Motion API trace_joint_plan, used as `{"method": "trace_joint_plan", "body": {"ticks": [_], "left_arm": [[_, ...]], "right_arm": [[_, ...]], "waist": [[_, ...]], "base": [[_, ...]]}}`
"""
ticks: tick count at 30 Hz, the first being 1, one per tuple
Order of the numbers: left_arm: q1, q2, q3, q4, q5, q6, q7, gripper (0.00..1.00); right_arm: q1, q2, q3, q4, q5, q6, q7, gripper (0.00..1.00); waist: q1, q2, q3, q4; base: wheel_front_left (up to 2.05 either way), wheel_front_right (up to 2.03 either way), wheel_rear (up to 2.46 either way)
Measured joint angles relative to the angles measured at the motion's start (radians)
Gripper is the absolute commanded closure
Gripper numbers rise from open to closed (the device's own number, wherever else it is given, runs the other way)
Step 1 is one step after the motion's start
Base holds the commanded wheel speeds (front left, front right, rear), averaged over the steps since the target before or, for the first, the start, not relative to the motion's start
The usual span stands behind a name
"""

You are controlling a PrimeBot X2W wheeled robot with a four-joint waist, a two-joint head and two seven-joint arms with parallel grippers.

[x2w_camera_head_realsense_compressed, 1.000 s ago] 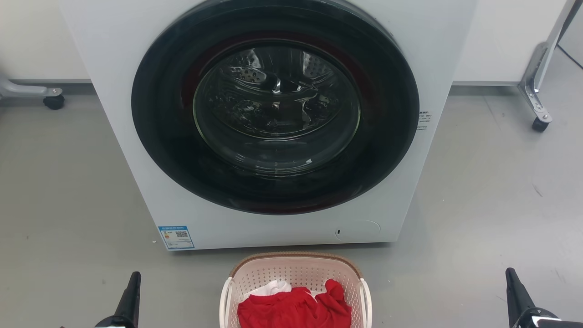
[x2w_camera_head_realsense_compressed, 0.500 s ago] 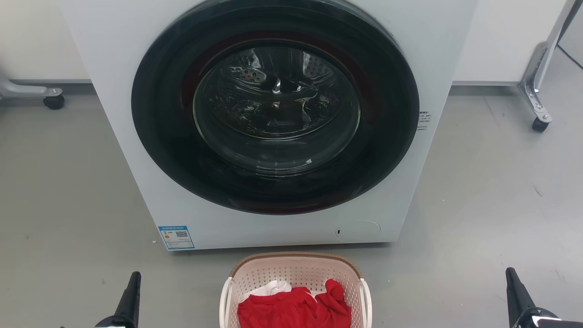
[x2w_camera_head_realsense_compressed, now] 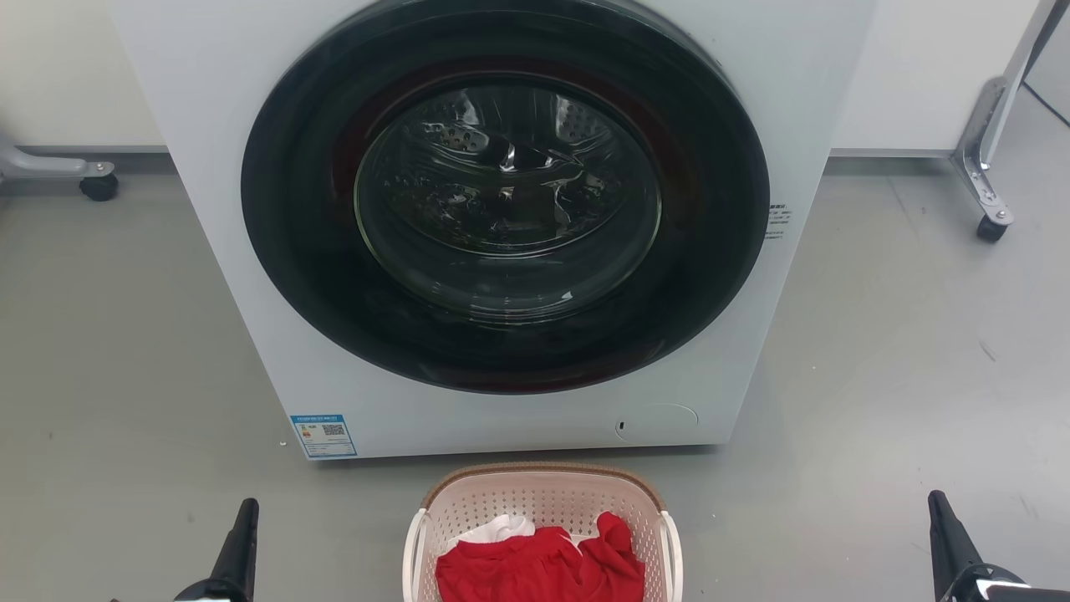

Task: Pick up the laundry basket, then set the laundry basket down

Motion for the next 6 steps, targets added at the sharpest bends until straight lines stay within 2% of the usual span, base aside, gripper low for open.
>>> {"method": "trace_joint_plan", "body": {"ticks": [6], "left_arm": [[0.000, 0.000, 0.000, 0.000, 0.000, 0.000, 0.000, 1.00]], "right_arm": [[0.000, 0.000, 0.000, 0.000, 0.000, 0.000, 0.000, 1.00]], "waist": [[0.0000, 0.0000, 0.000, 0.000]], "base": [[0.00, 0.00, 0.00]]}}
